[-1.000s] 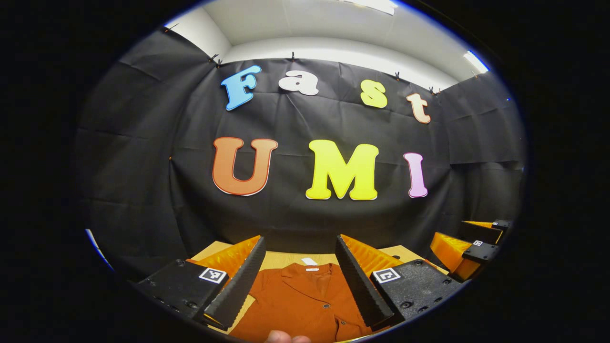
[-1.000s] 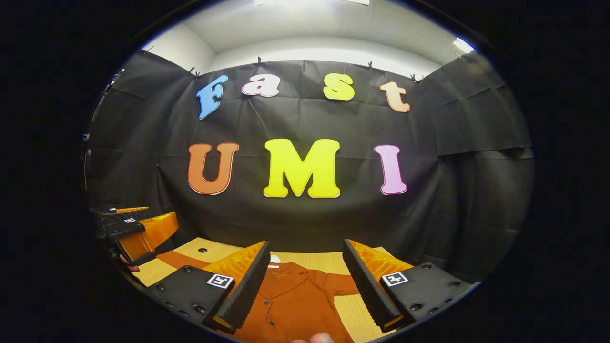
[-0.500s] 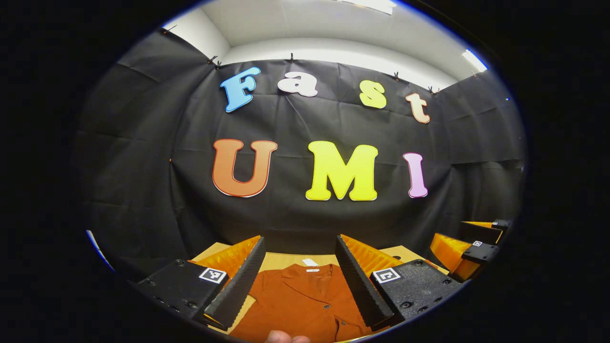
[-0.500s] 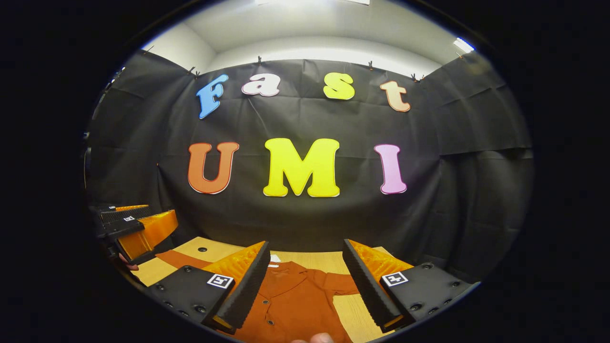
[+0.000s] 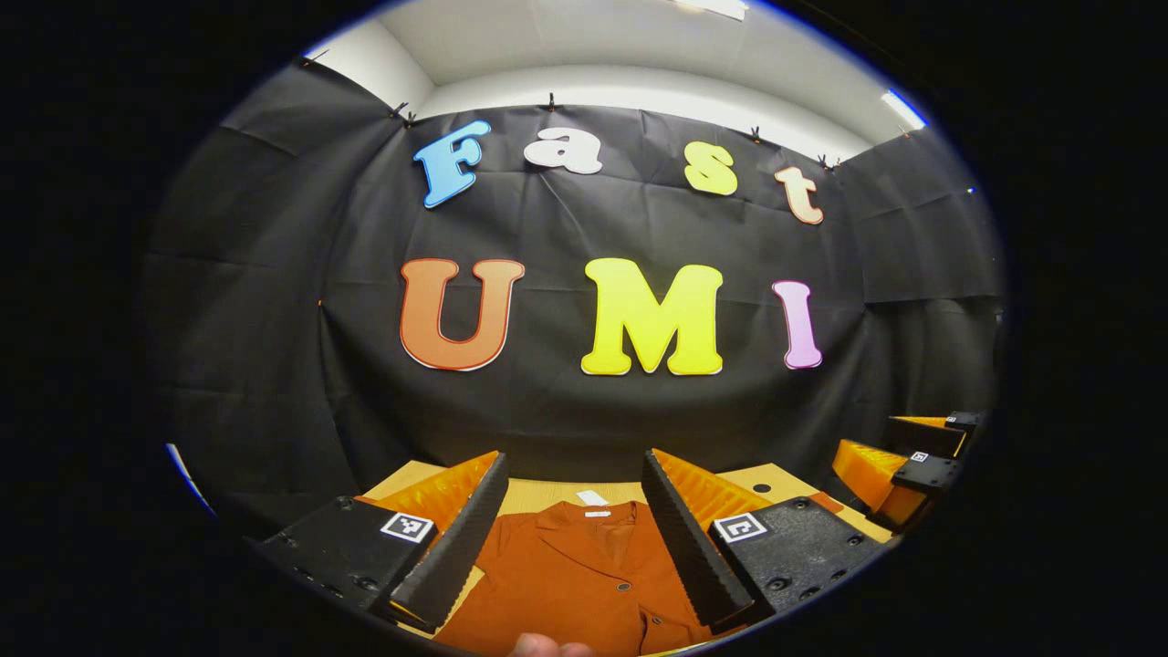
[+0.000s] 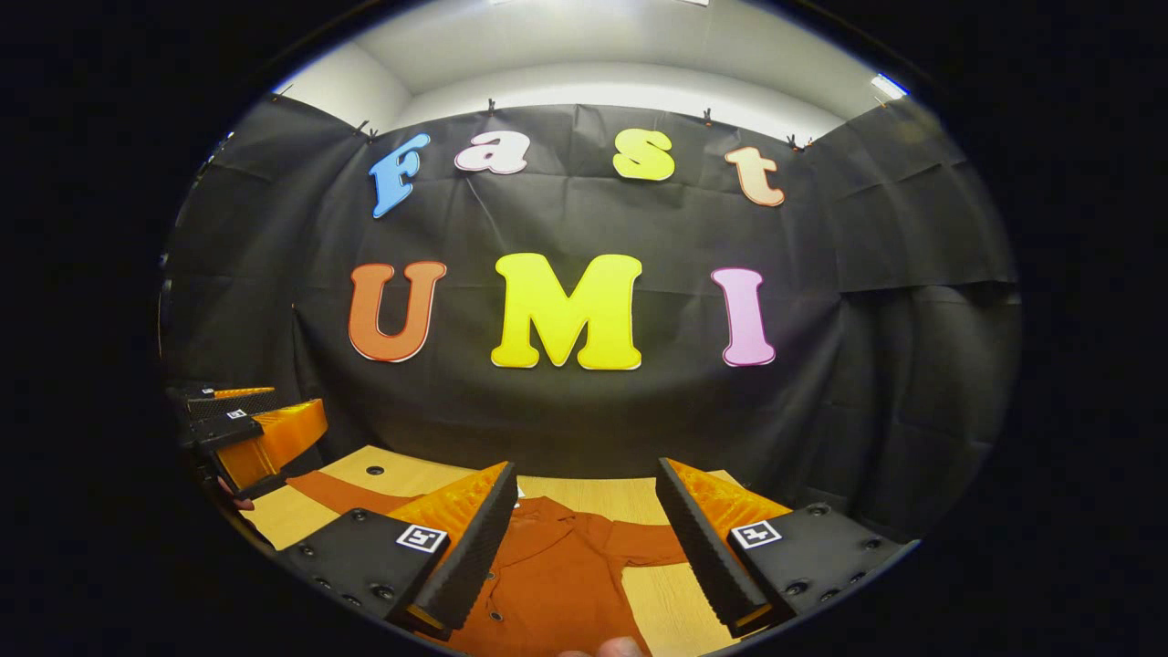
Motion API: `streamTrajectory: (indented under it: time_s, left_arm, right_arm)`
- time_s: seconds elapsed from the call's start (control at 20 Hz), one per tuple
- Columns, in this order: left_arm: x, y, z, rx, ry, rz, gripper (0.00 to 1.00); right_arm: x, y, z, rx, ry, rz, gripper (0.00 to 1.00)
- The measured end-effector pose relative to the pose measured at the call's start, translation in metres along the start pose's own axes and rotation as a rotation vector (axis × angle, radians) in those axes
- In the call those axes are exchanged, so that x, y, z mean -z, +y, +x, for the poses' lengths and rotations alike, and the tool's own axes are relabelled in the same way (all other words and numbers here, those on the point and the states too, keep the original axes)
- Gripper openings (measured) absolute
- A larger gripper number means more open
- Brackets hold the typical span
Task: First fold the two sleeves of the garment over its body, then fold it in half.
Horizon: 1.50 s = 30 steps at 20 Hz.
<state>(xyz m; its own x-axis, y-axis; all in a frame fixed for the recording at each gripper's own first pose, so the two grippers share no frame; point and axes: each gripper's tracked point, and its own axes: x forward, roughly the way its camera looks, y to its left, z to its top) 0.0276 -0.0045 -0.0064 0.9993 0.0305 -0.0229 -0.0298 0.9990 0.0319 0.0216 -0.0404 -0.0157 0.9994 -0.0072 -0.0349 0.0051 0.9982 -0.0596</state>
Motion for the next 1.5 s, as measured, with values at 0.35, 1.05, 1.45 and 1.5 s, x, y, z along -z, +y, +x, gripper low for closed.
streamTrajectory:
  time_s: [0.35,1.05,1.45,1.5]
  left_arm:
    - [0.034,-0.069,0.025,0.047,0.117,-0.01,0.96]
    - [0.108,-0.198,0.091,0.119,0.363,0.097,0.96]
    - [0.129,-0.209,0.107,0.096,0.433,0.112,0.96]
    - [0.125,-0.21,0.11,0.096,0.423,0.119,0.96]
  right_arm:
    - [0.027,-0.118,0.052,0.037,0.066,-0.003,0.94]
    - [0.266,-0.397,0.245,0.101,0.46,0.132,0.94]
    - [0.359,-0.417,0.301,0.066,0.586,0.192,0.95]
    - [0.364,-0.417,0.303,0.067,0.596,0.193,0.93]
